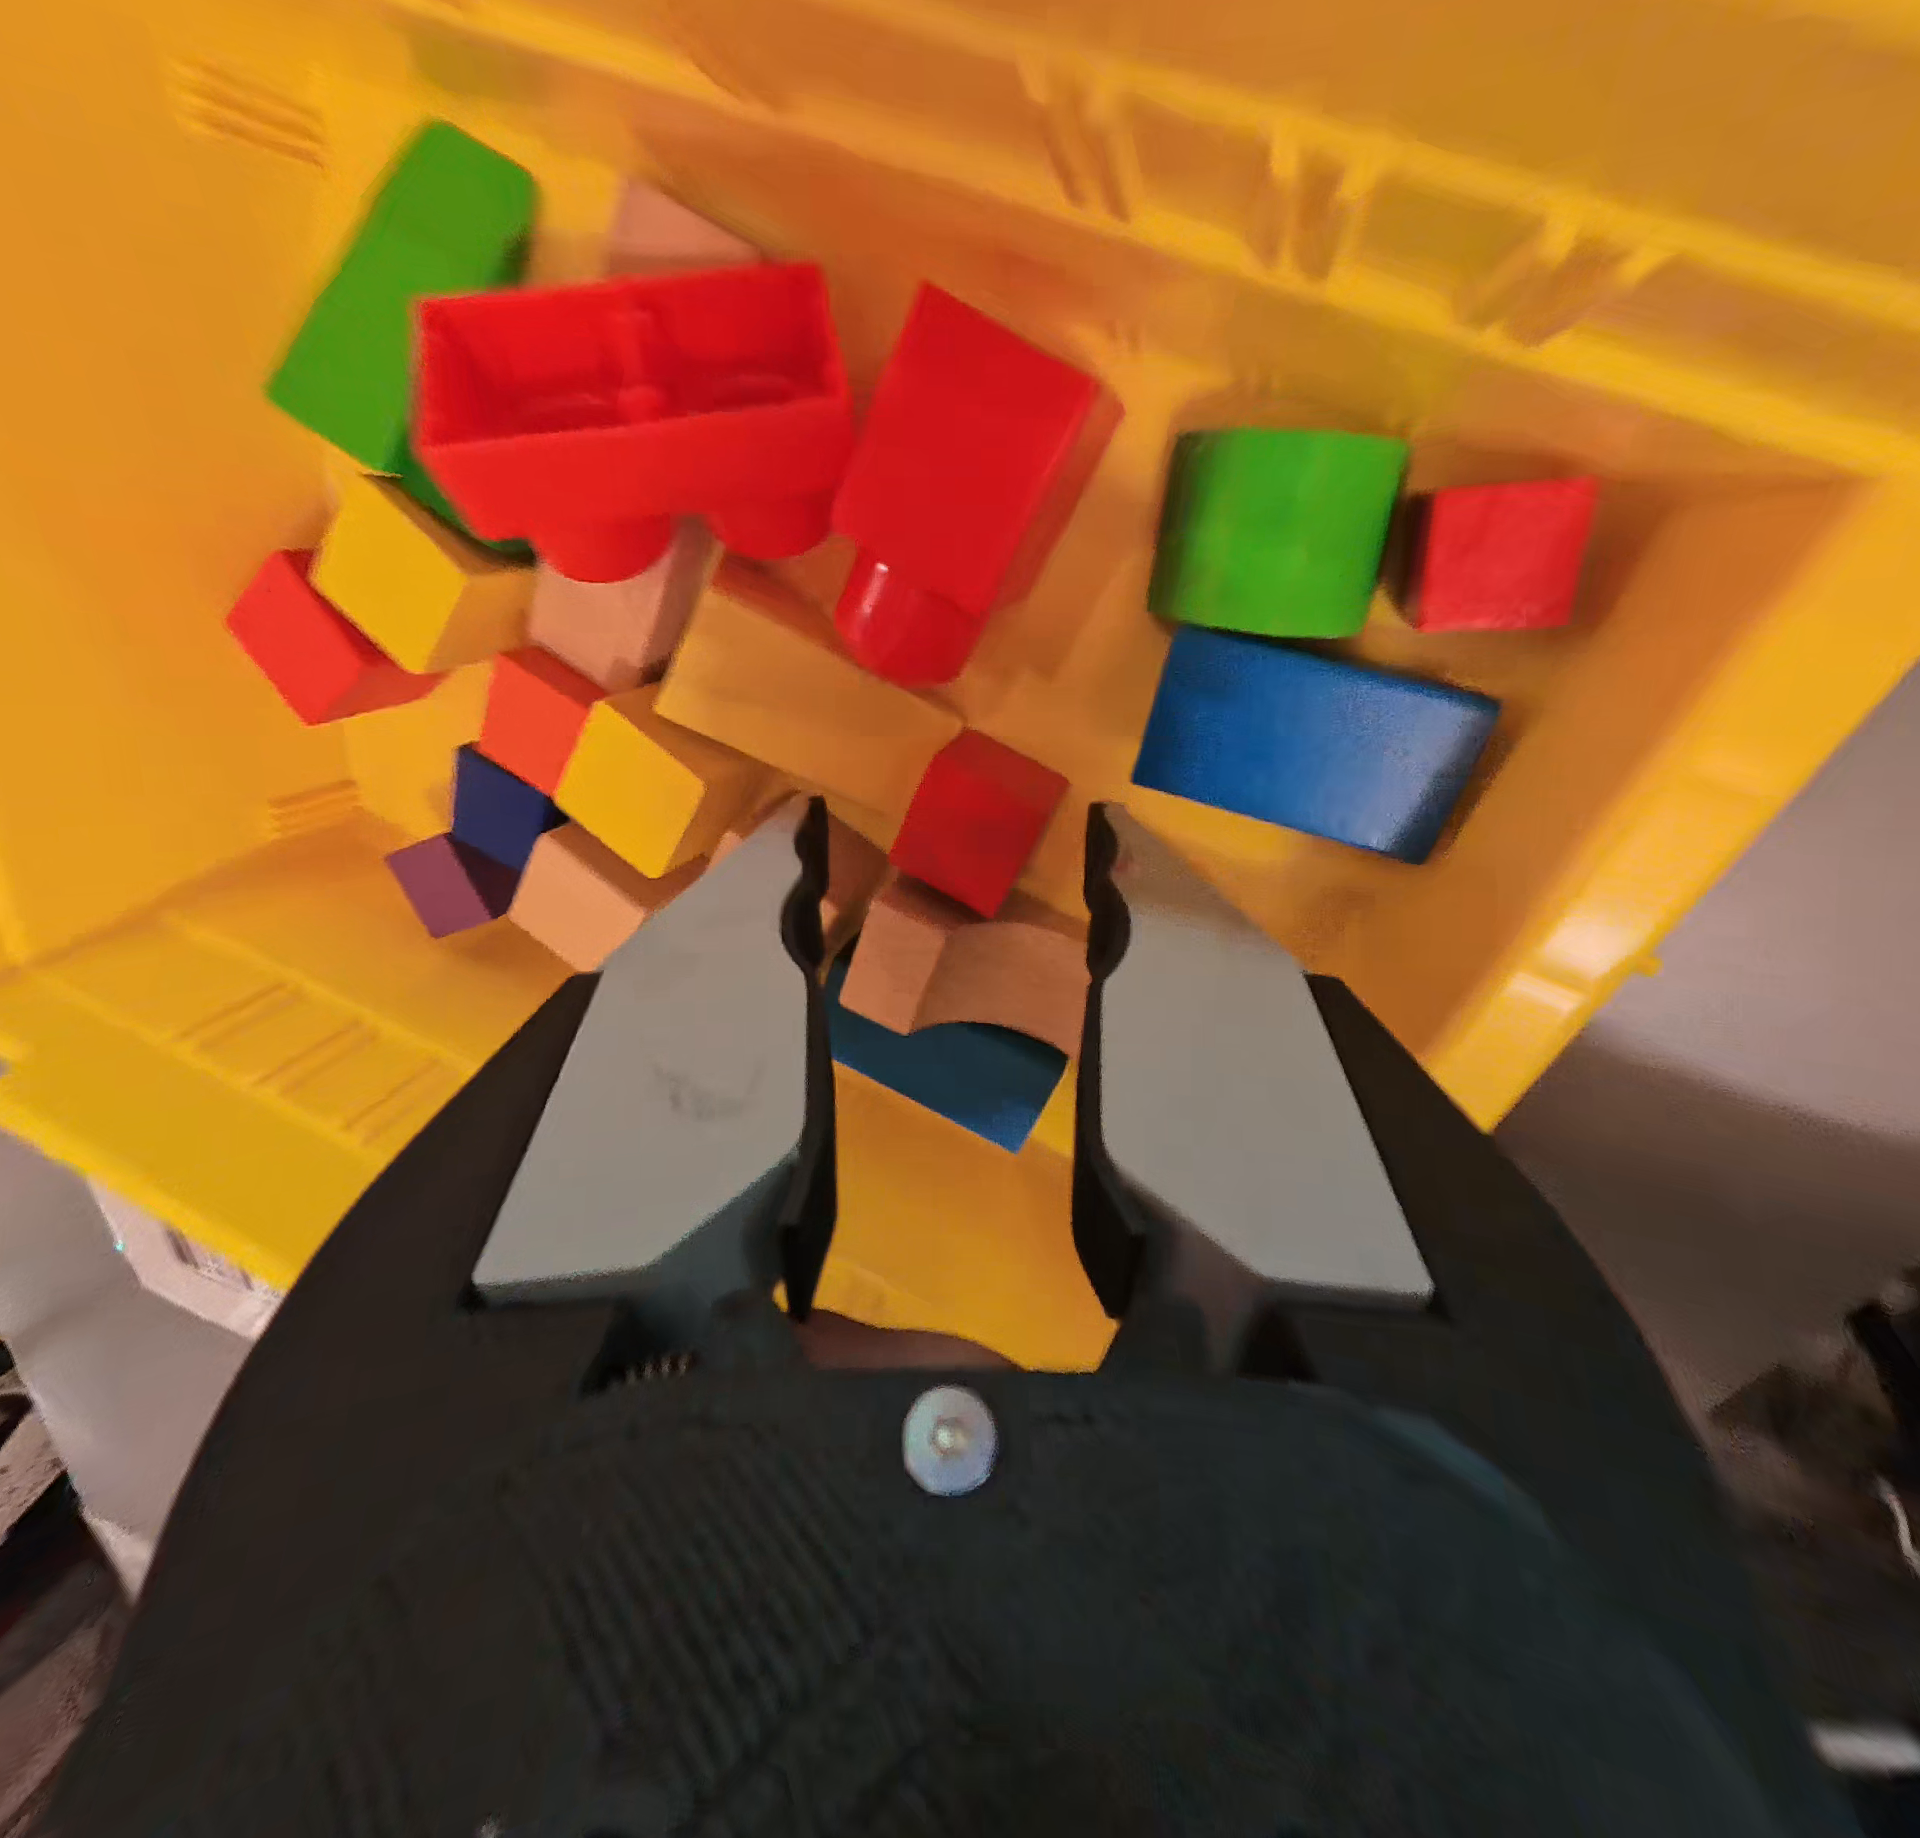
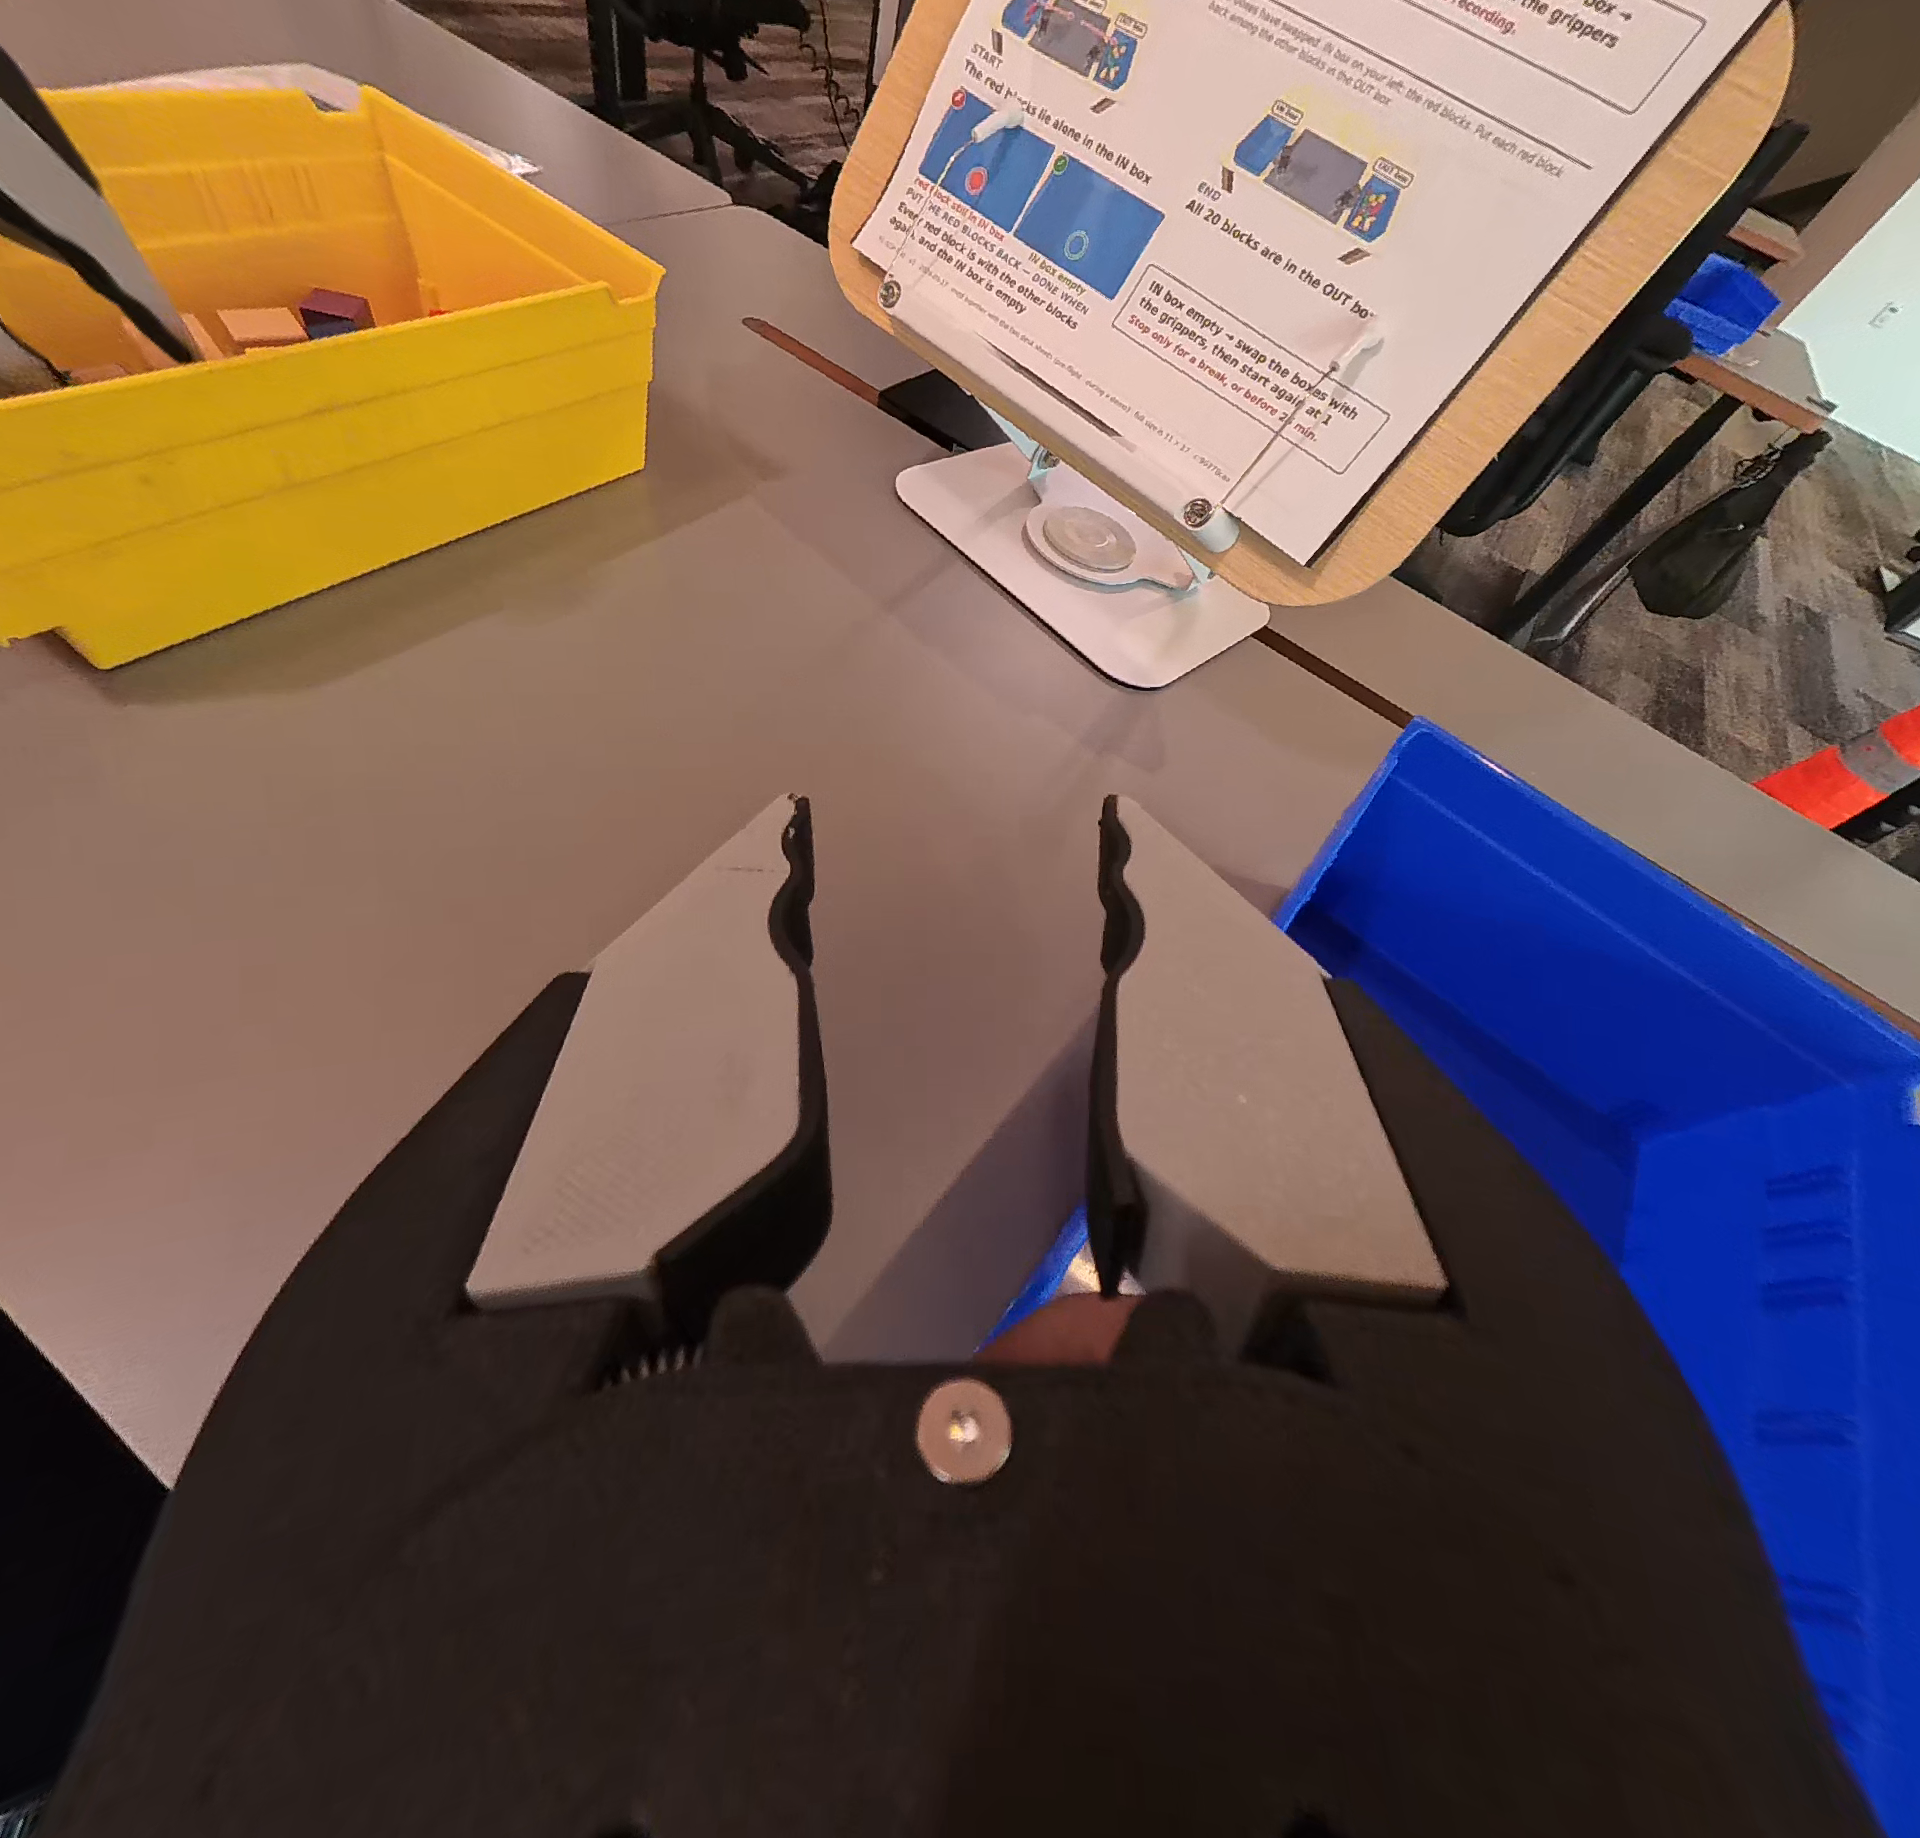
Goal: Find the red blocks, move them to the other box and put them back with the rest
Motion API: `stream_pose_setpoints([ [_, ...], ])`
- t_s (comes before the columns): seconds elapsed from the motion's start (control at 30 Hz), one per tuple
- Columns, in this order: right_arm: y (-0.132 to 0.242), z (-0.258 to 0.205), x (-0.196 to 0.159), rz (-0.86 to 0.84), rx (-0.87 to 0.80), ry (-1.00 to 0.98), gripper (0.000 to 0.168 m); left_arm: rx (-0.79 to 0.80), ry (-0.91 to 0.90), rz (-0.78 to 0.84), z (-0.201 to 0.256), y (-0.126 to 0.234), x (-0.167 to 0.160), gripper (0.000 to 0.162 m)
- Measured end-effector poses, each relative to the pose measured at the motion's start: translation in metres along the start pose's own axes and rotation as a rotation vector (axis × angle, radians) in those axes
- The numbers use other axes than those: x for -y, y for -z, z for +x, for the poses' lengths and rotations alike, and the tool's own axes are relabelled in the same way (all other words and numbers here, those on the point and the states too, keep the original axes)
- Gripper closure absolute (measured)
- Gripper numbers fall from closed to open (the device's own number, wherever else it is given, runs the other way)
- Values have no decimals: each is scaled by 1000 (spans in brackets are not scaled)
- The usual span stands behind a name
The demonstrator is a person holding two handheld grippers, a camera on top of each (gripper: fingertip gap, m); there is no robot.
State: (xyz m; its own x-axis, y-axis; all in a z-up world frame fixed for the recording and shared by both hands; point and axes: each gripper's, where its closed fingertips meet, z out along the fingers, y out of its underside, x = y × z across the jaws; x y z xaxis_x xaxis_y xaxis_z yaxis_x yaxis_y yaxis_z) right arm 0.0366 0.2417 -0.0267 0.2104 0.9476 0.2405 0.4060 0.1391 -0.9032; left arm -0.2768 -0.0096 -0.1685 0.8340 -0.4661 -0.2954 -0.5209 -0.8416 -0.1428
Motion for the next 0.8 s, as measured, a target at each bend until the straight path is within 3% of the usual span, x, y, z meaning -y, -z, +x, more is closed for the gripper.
stream_pose_setpoints([
  [0.07, 1, 0, -1, -3, -2, 5, 115, -64, -56, -101, 10, -14, -14, 119],
  [0.2, 4, 1, 2, 8, -4, 6, 115, -51, -172, -26, 13, -14, -5, 134],
  [0.33, 4, -6, 3, 10, 33, 2, 115, 226, -217, 112, -7, 17, 18, 135],
  [0.43, 1, -30, 7, 21, 130, -6, 115, 580, -167, 368, -23, 82, 55, 136],
  [0.5, 0, -56, 12, 41, 245, -15, 114, 708, -172, 634, 0, 130, 93, 136],
  [0.6, 11, -113, 25, 92, 531, -59, 114, 730, -320, 991, 72, 175, 152, 136],
  [0.67, 25, -149, 34, 114, 737, -104, 113, 722, -428, 1127, 116, 190, 180, 136],
  [0.8, 56, -194, 45, 147, 975, -109, 111, 620, -585, 1373, 185, 210, 215, 136],
])
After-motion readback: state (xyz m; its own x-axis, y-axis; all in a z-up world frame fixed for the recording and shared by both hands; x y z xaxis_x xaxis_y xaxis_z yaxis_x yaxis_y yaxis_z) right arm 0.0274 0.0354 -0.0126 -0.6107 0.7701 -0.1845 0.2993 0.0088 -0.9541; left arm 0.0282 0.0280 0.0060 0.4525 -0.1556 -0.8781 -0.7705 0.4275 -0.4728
